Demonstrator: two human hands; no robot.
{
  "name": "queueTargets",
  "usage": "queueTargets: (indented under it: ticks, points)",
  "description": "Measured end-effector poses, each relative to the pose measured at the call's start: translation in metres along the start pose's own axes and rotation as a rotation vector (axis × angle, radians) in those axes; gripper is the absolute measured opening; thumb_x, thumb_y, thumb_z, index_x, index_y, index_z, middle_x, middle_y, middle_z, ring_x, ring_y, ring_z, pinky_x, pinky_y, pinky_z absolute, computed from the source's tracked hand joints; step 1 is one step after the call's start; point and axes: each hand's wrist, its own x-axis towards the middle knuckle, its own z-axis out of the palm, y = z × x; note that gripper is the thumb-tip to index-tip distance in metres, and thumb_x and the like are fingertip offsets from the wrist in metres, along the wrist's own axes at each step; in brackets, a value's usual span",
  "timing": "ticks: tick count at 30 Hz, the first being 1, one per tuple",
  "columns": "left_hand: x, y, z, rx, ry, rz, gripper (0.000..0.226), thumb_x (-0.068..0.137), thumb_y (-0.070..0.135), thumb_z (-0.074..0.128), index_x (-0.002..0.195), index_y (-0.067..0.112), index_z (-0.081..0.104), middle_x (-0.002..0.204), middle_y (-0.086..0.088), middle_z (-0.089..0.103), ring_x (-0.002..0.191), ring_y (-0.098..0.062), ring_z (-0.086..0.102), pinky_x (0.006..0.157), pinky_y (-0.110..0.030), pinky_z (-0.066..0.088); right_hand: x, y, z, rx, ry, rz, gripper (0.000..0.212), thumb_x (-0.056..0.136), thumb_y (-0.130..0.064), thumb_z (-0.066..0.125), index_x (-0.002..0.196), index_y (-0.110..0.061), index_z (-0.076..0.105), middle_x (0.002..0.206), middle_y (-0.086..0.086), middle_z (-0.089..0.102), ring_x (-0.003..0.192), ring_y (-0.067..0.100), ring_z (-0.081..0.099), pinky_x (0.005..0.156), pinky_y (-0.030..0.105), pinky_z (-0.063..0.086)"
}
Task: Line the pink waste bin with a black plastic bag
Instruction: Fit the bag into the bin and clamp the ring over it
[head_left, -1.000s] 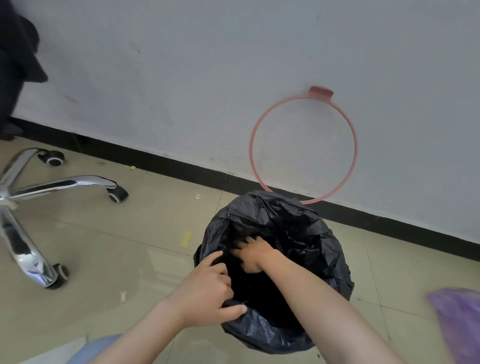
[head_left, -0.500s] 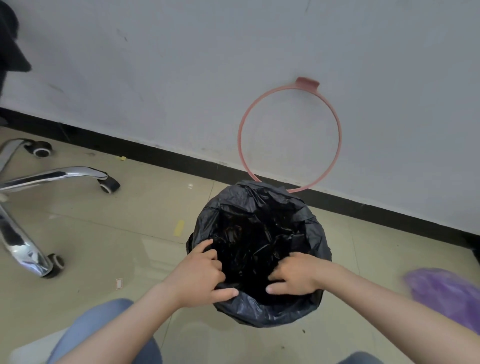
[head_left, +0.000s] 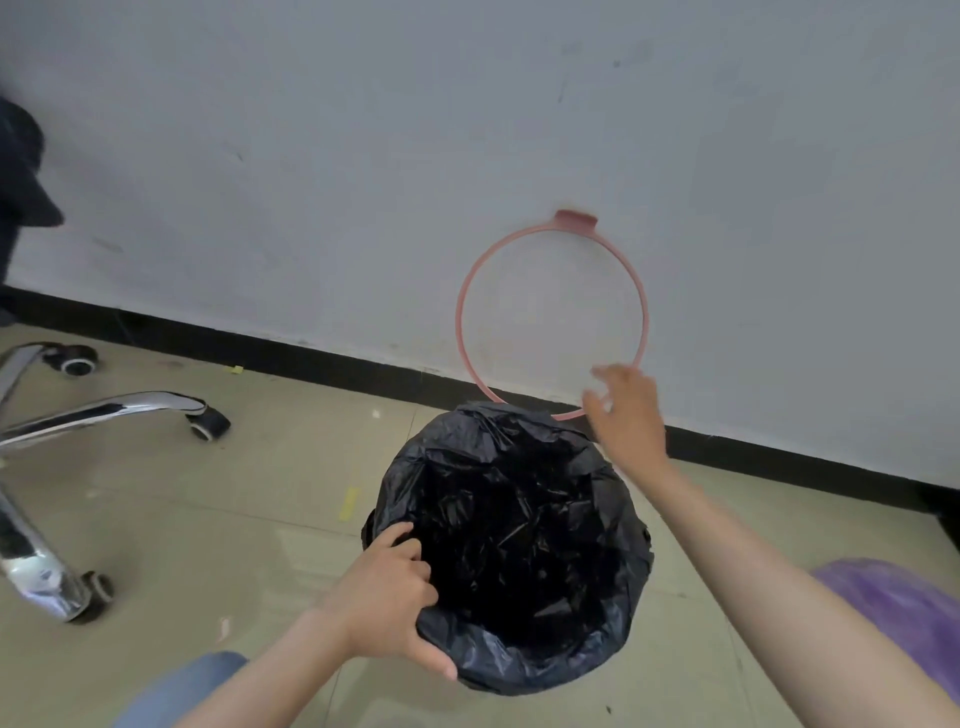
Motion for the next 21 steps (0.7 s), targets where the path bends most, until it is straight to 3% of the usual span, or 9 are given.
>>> queueTargets:
  ticks: [2,4,6,8,10,13,16,19,21]
  points:
    - [0.002,-0.002,0.002,-0.019,0.042,-0.012,0.107,0.050,0.091,0.010,0.086,0.012,0.072,0.078,-0.003,0.069,0.091,-0.023,0.056,0.112,-0.037,0.006,0.042,0.000,0.001,0.135,0.069,0.300,0.055,0.090,-0.021,0.050,0.139,-0.004,0.031,0.143,0.020,0.035,0.132,0.036,0.030,0.107,0.045,0.030]
    - [0.002,-0.007,0.014,-0.024,0.081,-0.012,0.100,0.054,0.092,0.008,0.072,0.018,0.073,0.064,0.004,0.066,0.079,-0.018,0.059,0.109,-0.040,0.022,0.070,0.001,0.004,0.398,0.015,0.510,0.071,0.087,-0.022,0.053,0.145,-0.008,0.013,0.148,0.019,0.024,0.135,0.036,0.027,0.109,0.046,0.029]
    - [0.006,-0.008,0.014,0.014,0.163,-0.022,0.092,0.060,0.091,0.005,0.057,0.027,0.071,0.050,0.015,0.059,0.066,-0.008,0.057,0.101,-0.037,0.040,0.086,0.003,0.006,0.712,0.010,0.580,0.079,0.088,-0.018,0.055,0.146,-0.012,0.002,0.151,0.016,0.020,0.136,0.033,0.026,0.110,0.044,0.027]
    - [0.010,-0.005,0.003,0.021,0.135,-0.032,0.093,0.057,0.091,0.005,0.065,0.027,0.072,0.059,0.014,0.062,0.074,-0.008,0.057,0.106,-0.034,0.035,0.095,0.010,0.003,0.841,0.074,0.600,0.080,0.088,-0.015,0.054,0.146,-0.012,0.000,0.152,0.014,0.020,0.137,0.032,0.026,0.111,0.043,0.026]
    - [0.010,0.001,0.002,-0.061,0.060,0.008,0.105,0.047,0.090,0.011,0.093,0.016,0.071,0.087,0.002,0.068,0.098,-0.015,0.050,0.112,-0.029,0.001,0.102,0.019,-0.004,0.788,0.121,0.609,0.080,0.086,-0.016,0.055,0.147,-0.013,0.004,0.152,0.015,0.022,0.136,0.033,0.026,0.110,0.044,0.027]
    - [0.011,0.001,0.001,-0.061,0.010,0.014,0.108,0.045,0.088,0.015,0.099,0.011,0.068,0.096,-0.001,0.067,0.105,-0.016,0.045,0.108,-0.026,-0.010,0.103,0.025,-0.016,0.727,-0.021,0.553,0.078,0.089,-0.020,0.054,0.147,-0.015,0.002,0.155,0.012,0.015,0.140,0.031,0.021,0.113,0.043,0.021]
    - [0.011,-0.002,0.003,-0.060,0.046,0.006,0.108,0.046,0.090,0.013,0.093,0.011,0.070,0.091,-0.001,0.068,0.102,-0.017,0.049,0.109,-0.029,-0.005,0.106,0.020,-0.022,0.714,-0.136,0.506,0.073,0.092,-0.021,0.051,0.147,-0.013,0.004,0.155,0.010,0.016,0.140,0.030,0.021,0.113,0.043,0.020]
    - [0.012,-0.006,0.015,0.046,0.202,-0.002,0.095,0.056,0.091,0.006,0.061,0.022,0.071,0.059,0.011,0.064,0.075,-0.012,0.058,0.109,-0.035,0.026,0.093,0.006,-0.015,0.346,0.089,0.432,0.054,0.089,-0.020,0.049,0.138,-0.008,0.031,0.142,0.017,0.037,0.129,0.034,0.036,0.104,0.045,0.034]
    - [0.011,-0.006,0.022,0.085,0.275,-0.031,0.088,0.062,0.089,0.003,0.045,0.028,0.064,0.044,0.017,0.054,0.059,-0.004,0.055,0.101,-0.030,0.033,0.070,-0.001,0.003,0.121,0.177,0.140,0.033,0.087,-0.016,0.050,0.117,-0.003,0.053,0.123,0.019,0.054,0.114,0.034,0.048,0.096,0.043,0.042]
